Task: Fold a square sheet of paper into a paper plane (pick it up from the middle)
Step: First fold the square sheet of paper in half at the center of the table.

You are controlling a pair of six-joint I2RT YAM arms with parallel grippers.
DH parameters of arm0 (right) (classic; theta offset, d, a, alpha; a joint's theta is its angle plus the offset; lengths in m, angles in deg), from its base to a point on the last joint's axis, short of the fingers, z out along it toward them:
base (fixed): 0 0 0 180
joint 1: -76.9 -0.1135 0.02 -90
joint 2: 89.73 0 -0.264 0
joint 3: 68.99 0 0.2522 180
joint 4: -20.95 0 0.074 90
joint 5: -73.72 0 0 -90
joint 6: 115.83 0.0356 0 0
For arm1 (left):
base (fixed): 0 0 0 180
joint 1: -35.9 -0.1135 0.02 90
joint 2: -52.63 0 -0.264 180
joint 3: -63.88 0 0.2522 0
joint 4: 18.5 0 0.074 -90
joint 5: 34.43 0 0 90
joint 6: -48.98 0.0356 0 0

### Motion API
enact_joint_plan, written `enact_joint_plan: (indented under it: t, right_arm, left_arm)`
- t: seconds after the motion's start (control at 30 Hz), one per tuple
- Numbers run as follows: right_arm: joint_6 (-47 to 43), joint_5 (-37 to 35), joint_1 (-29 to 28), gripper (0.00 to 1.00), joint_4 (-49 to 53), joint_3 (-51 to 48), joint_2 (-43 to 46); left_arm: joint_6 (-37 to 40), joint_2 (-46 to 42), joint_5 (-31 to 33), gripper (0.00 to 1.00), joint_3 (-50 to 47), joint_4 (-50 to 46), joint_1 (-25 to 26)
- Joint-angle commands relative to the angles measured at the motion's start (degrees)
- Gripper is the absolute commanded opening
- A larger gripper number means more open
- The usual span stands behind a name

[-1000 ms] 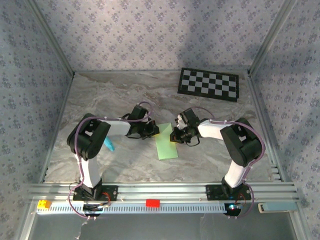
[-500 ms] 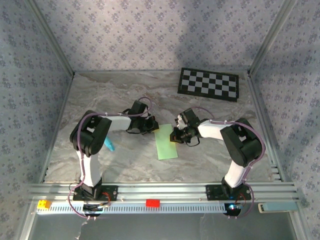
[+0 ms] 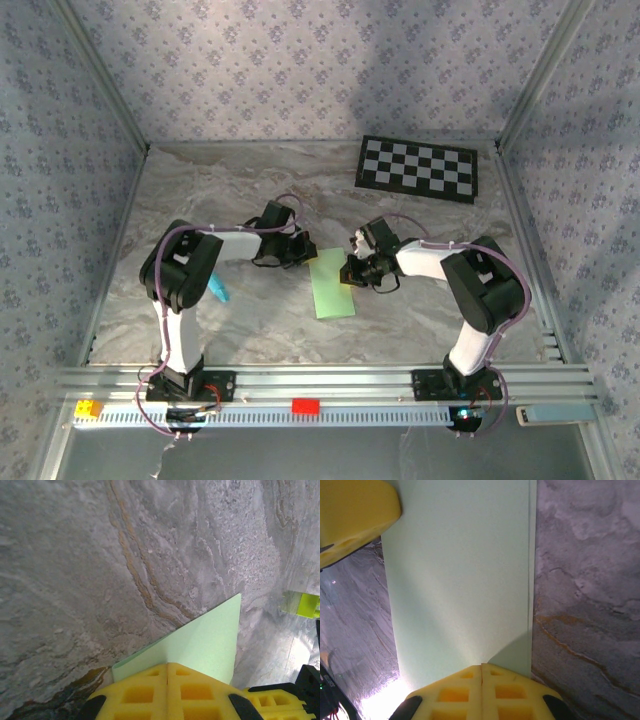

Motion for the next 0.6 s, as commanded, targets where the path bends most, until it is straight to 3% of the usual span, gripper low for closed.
enact_joint_plan:
  t: [0.0,0.33,0.57]
  right_arm:
    - [-0.9,-10.1,-0.3,0.0,10.1,-4.3,-4.6]
    - [-0.8,-10.0,-0.3,0.0,9.8,-4.8,-4.3]
    - [-0.8,-9.9,-0.3,0.0,9.7,-4.8,-4.2]
  left_arm:
    - [-0.1,0.5,5.9,0.02,0.4,-3.7,-2.8]
    - [-1.9,0.7,7.8,0.04,2.0,-6.4,-3.4]
    - [-5.2,1.4,10.8,0.04,6.4,-13.6,-3.6]
